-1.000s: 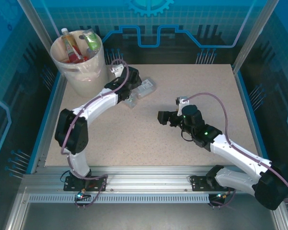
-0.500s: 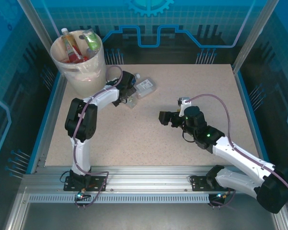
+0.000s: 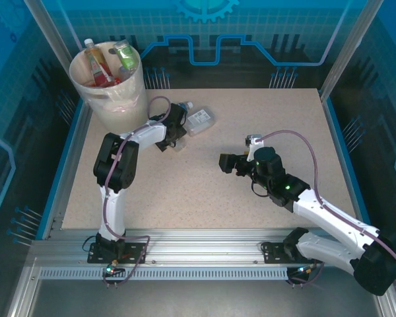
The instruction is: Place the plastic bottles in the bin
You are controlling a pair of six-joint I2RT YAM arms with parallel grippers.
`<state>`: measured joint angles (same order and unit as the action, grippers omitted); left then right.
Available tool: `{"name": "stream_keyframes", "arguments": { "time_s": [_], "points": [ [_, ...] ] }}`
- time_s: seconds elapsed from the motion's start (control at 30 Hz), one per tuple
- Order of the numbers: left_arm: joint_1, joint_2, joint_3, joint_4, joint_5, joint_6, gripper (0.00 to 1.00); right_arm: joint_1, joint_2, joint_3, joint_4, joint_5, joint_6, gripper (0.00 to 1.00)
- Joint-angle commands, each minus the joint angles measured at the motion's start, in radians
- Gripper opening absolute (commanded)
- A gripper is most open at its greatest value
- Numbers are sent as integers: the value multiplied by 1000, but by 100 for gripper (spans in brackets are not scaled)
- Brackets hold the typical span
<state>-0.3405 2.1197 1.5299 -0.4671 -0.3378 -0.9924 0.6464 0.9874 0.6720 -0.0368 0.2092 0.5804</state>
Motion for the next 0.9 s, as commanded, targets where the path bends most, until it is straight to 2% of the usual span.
{"name": "stream_keyframes", "arguments": {
  "time_s": [0.0,0.13,0.47,0.7,0.87],
  "points": [
    [14,-40,-47,19,8,33,80,-11,-12,-16,0,9,7,100],
    [15,-37,-62,48,22,58,77,-10,-7,-11,2,9,2,100],
    [15,-51,-83,112,52,145,59,-9,14,-3,16,-59,-31,100],
    [-1,-147,-194,236,37,225,48,8,25,1,50,-45,-91,100],
    [-32,-231,-265,341,31,328,46,20,35,4,81,-36,-113,100]
  ]
}}
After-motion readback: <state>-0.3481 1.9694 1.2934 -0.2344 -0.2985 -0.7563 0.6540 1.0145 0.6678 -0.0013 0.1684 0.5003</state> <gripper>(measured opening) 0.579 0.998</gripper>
